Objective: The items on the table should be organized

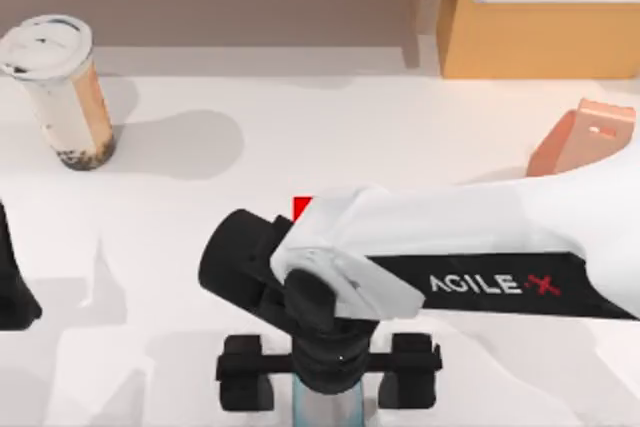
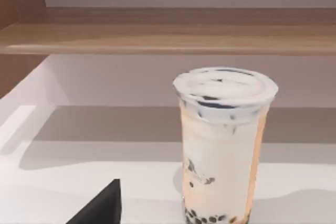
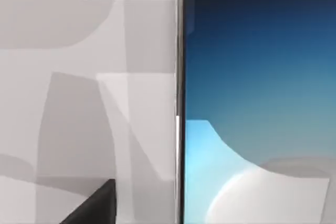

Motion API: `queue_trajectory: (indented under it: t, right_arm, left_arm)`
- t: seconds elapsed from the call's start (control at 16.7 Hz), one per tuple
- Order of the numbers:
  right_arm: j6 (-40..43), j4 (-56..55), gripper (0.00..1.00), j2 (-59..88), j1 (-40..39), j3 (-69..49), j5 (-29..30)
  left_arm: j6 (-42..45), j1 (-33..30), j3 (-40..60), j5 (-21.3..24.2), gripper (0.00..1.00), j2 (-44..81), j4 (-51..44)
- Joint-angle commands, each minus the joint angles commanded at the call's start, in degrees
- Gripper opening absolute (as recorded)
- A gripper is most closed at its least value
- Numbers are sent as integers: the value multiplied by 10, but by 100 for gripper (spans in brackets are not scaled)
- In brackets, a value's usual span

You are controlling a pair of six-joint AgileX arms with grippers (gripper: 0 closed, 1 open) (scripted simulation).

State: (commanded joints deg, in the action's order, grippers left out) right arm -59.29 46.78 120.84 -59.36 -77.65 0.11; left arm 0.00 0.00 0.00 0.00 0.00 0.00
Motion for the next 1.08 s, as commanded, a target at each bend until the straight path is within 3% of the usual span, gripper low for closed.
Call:
queue_trajectory:
  t: [0.18, 0.96, 1.08]
  right_arm:
    - [0, 0, 100, 0, 0, 0, 0]
    - [0, 0, 2, 0, 0, 0, 0]
    - [0, 0, 0, 0, 0, 0, 0]
  left_arm:
    - [0, 0, 0, 0, 100, 0, 0]
    - [0, 0, 0, 0, 100, 0, 0]
    - [0, 0, 0, 0, 100, 0, 0]
